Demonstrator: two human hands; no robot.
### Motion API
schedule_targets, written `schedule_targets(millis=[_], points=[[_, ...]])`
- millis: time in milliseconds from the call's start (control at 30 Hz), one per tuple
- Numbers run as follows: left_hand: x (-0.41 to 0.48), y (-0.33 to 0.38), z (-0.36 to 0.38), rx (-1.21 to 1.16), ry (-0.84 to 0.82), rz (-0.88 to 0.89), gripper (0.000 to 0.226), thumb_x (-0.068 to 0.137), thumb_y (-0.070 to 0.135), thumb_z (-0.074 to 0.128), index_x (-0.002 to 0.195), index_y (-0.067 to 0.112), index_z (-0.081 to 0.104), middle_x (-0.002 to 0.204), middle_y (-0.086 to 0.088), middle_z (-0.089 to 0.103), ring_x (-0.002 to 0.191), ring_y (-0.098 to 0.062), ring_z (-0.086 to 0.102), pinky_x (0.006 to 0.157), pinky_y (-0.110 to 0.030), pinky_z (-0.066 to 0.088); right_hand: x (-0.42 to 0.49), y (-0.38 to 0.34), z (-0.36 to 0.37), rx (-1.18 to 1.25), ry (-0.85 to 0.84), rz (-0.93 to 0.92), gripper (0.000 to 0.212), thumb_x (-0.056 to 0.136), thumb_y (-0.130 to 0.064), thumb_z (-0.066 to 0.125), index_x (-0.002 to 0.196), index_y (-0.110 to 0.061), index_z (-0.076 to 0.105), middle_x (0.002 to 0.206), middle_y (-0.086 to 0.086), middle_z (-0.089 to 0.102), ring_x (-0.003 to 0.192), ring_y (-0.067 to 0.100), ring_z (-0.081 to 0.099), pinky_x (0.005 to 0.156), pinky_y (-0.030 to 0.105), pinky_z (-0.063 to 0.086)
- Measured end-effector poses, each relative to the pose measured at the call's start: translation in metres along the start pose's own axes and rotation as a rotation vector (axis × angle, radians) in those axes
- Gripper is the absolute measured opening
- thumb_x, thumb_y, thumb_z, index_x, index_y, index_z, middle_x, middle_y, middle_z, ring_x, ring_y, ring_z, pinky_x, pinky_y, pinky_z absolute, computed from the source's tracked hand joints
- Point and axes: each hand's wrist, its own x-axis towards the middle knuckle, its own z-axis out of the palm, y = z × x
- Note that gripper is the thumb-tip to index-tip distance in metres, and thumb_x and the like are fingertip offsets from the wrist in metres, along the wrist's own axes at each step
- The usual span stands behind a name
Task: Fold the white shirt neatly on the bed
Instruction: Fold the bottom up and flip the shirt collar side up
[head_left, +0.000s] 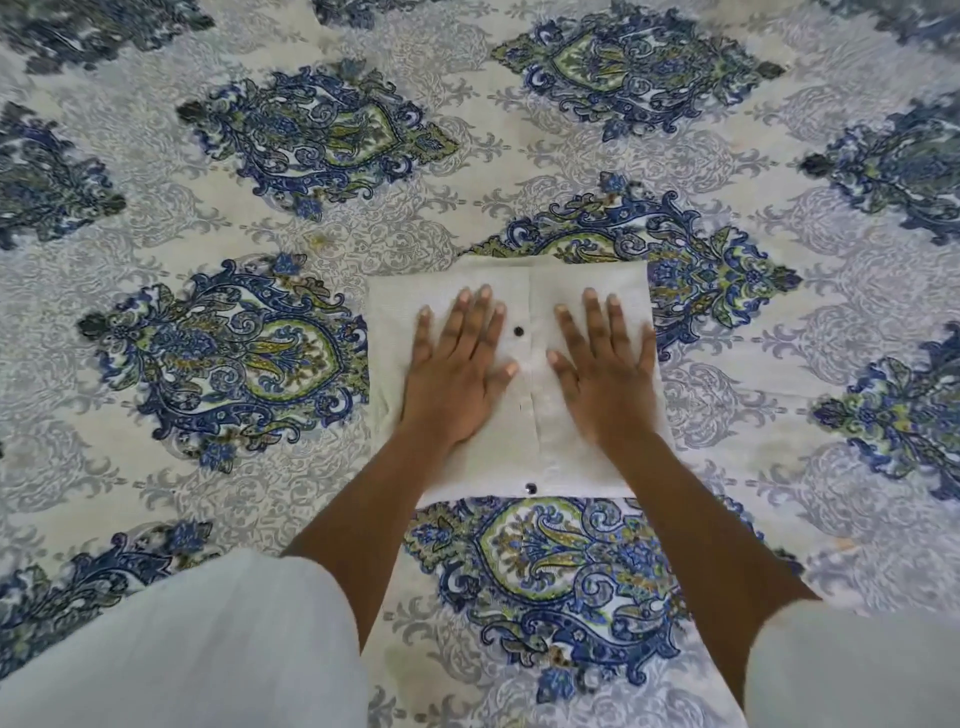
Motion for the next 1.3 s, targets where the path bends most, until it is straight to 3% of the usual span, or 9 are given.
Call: schedule_targets(millis=[133,267,367,467,633,833,1000,1200,1300], points=[[0.019,-0.022,-0.012,-0.035,0.075,-0.182,0.064,0.098,0.050,0.013,0.149,0.017,-0.008,0.156,-0.006,-0.016,0.144,-0.025,-0.014,0.111,-0.053,-0.013,0.031,0.012,-0.014,0.113,0.024,0.194,0.056,0.098,-0.049,0.015,0.148,-0.032,-0.006,0.159,-0.001,-0.007,0.146,0.023,-0.007,0.114,0.050,-0.004],[0.032,-0.063,-0.037,-0.271,0.161,-0.508,0.059,0.097,0.042,0.040,0.141,0.006,0.030,0.145,-0.019,0.034,0.133,-0.033,0.031,0.112,-0.044,0.019,0.057,0.025,-0.034,0.524,0.178,0.438,0.060,0.095,-0.042,0.044,0.146,-0.017,0.023,0.151,0.009,0.030,0.139,0.029,0.024,0.113,0.047,0.018],[0.040,-0.085,-0.045,-0.690,0.185,-0.561,0.018,0.092,0.021,0.054,0.098,0.004,0.055,0.101,-0.014,0.056,0.094,-0.024,0.048,0.075,-0.028,0.036,0.072,0.030,-0.046,0.832,0.198,0.568,0.036,0.089,-0.027,0.059,0.121,-0.011,0.053,0.109,0.007,0.055,0.107,0.026,0.052,0.091,0.036,0.043],[0.048,-0.095,-0.050,-0.764,0.211,-0.540,0.009,0.091,0.013,0.055,0.085,0.008,0.051,0.086,-0.008,0.051,0.086,-0.020,0.048,0.069,-0.027,0.034,0.082,0.030,-0.055,0.991,0.228,0.579,0.021,0.089,-0.016,0.059,0.107,-0.005,0.059,0.087,0.000,0.052,0.082,0.017,0.048,0.069,0.027,0.038],[0.023,-0.052,-0.048,-0.384,0.288,-0.641,0.050,0.094,0.038,0.047,0.133,0.007,0.041,0.143,-0.018,0.036,0.135,-0.032,0.030,0.112,-0.040,0.021,0.063,0.019,-0.045,0.614,0.302,0.492,0.045,0.091,-0.030,0.053,0.133,-0.016,0.045,0.137,0.008,0.046,0.128,0.024,0.040,0.110,0.042,0.028],[0.010,0.004,-0.009,-0.080,0.054,-0.035,0.066,0.096,0.050,0.008,0.149,0.014,-0.008,0.158,-0.006,-0.010,0.145,-0.022,-0.011,0.119,-0.047,-0.001,0.024,-0.029,-0.006,0.045,0.142,-0.125,0.056,0.094,-0.038,0.014,0.148,-0.025,0.019,0.158,0.002,0.015,0.146,0.023,0.011,0.114,0.051,0.008],[0.000,-0.045,-0.012,-0.059,0.052,-0.345,0.065,0.097,0.051,0.007,0.147,0.014,-0.013,0.157,-0.007,-0.015,0.144,-0.022,-0.015,0.115,-0.047,-0.012,0.035,0.023,-0.016,0.092,0.019,0.373,0.054,0.099,-0.044,0.015,0.149,-0.030,0.000,0.159,0.005,-0.005,0.146,0.023,-0.007,0.114,0.056,-0.004],[-0.067,0.007,0.005,-0.064,0.060,-0.089,0.066,0.096,0.050,0.010,0.149,0.014,-0.007,0.157,-0.005,-0.010,0.145,-0.021,-0.007,0.115,-0.043,-0.012,-0.063,-0.027,0.017,-0.010,0.089,-0.023,0.057,0.096,-0.042,0.020,0.148,-0.020,0.017,0.156,0.006,0.020,0.143,0.027,0.021,0.111,0.057,0.019],[-0.090,-0.028,0.019,-0.075,0.066,-0.268,0.070,0.095,0.051,0.017,0.149,0.013,-0.006,0.157,-0.010,-0.011,0.145,-0.029,-0.007,0.113,-0.044,-0.015,-0.084,0.010,0.020,0.096,0.051,0.226,0.066,0.092,-0.058,0.010,0.149,-0.024,0.011,0.158,0.006,0.012,0.144,0.030,0.012,0.113,0.054,0.012]])
